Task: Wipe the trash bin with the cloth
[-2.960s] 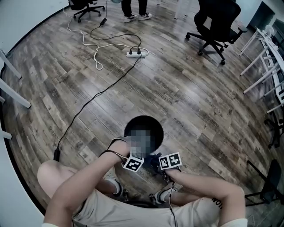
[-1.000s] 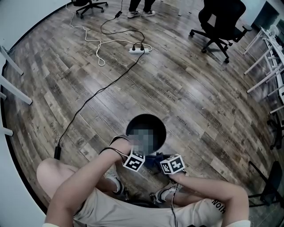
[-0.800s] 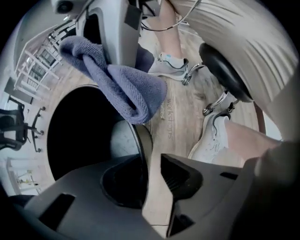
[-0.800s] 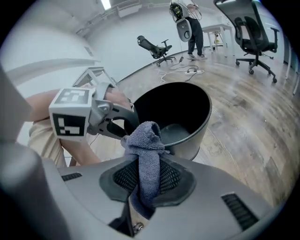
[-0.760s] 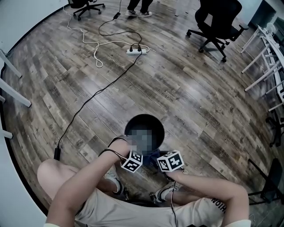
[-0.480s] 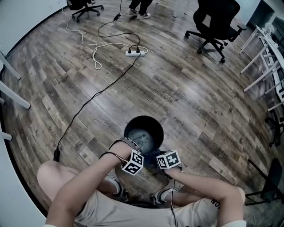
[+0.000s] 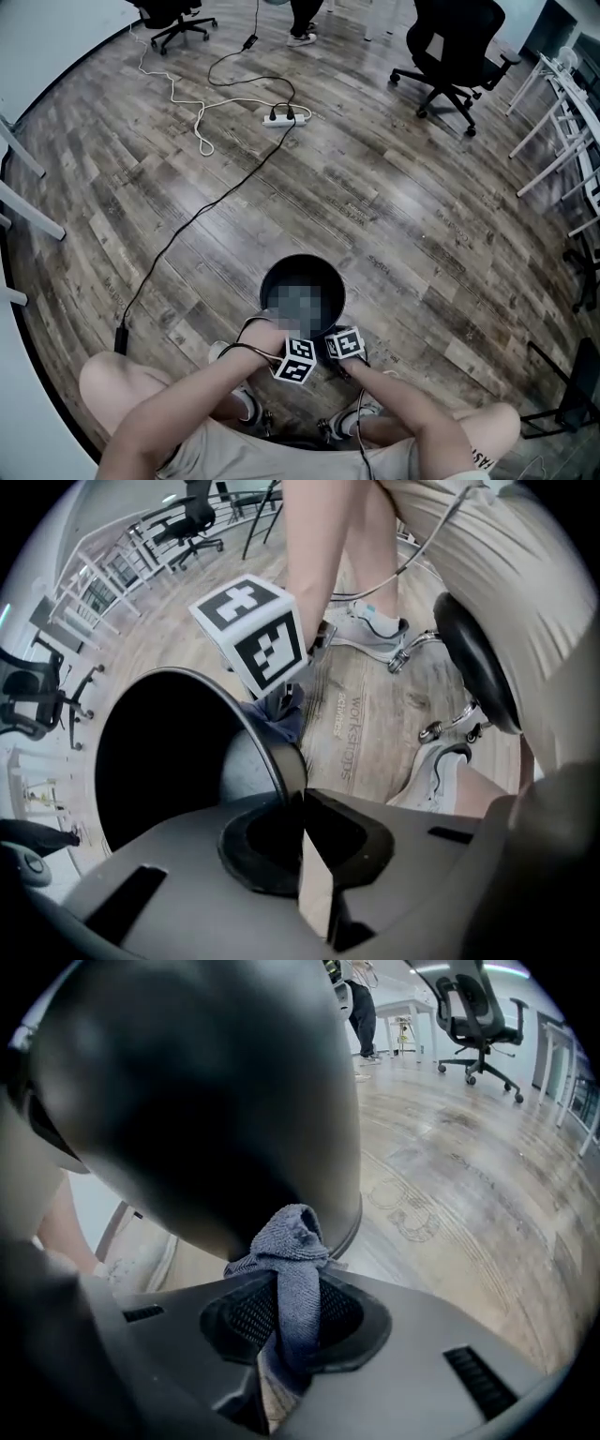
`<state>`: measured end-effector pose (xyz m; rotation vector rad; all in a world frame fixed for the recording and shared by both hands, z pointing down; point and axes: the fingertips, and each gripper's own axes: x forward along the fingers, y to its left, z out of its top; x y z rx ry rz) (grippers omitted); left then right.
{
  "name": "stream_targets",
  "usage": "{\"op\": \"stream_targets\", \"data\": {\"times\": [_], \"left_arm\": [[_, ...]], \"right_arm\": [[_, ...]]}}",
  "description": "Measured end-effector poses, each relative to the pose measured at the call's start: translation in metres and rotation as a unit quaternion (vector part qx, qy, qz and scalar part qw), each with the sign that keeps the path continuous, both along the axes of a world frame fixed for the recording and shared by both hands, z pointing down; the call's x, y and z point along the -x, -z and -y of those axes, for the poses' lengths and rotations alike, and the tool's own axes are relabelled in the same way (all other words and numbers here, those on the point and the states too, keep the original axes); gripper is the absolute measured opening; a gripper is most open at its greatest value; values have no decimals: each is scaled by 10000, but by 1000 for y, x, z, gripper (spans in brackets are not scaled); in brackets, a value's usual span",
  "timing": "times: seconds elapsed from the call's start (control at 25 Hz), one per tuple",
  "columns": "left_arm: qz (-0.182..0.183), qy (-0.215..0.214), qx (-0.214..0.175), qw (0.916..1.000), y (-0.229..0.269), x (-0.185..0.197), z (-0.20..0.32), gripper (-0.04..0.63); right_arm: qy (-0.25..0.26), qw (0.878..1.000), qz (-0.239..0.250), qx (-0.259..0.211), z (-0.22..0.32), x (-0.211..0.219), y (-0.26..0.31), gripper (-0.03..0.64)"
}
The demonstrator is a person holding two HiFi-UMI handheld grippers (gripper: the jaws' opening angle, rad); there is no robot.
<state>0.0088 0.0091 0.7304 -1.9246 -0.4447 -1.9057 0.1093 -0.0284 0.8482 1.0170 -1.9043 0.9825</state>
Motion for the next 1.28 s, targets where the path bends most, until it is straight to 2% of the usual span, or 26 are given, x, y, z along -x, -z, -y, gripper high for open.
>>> {"op": "stream_targets", "data": {"times": [0.12, 0.24, 0.32, 0.4, 0.44, 0.52, 0.56, 0.68, 0.8, 0.92, 1.0, 1.16, 1.28], "left_arm": [[-20, 365, -21, 9993, -1, -6, -2, 27], [-50, 577, -101, 9983, -1, -8, 1, 28], [-151, 542, -46, 9984, 1, -13, -1, 28], [-320, 517, 230, 9979, 5, -18, -7, 31], [-367, 521, 390, 9972, 9, -19, -10, 57], [-378, 389, 551, 9970, 21, -19, -9, 146], [-360, 242, 542, 9976, 26, -17, -7, 149], [-241, -166, 490, 9984, 32, -3, 2, 149], [-196, -236, 631, 9975, 34, 18, 9, 149], [-227, -548, 616, 9963, 31, 33, 10, 149], [-256, -825, 548, 9948, 25, 39, 7, 148], [-287, -1009, 165, 9943, 12, 41, 10, 146], [-402, -1081, -87, 9933, 8, 34, 12, 91]], "right_arm": [[-346, 9992, -170, 95, 6, -13, -26, 80], [-521, 9983, 250, 39, 14, -11, -35, 80], [-360, 9986, 391, 28, 14, -12, -35, 80], [2, 9994, 324, 91, 8, -11, -32, 80], [207, 9994, 251, 113, 6, -9, -28, 80], [491, 9986, 177, 124, 4, -4, -13, 80], [553, 9982, 207, 135, 4, -1, -3, 80], [644, 9969, 390, 236, -3, 7, 30, 81], [865, 9946, 495, 302, -19, 18, 69, 81], [999, 9925, 667, 233, -32, 34, 113, 81], [885, 9929, 786, 77, -36, 39, 142, 81], [778, 9929, 773, -458, -33, 45, 185, 80], [806, 9930, 763, -414, -37, 51, 182, 81]]}}
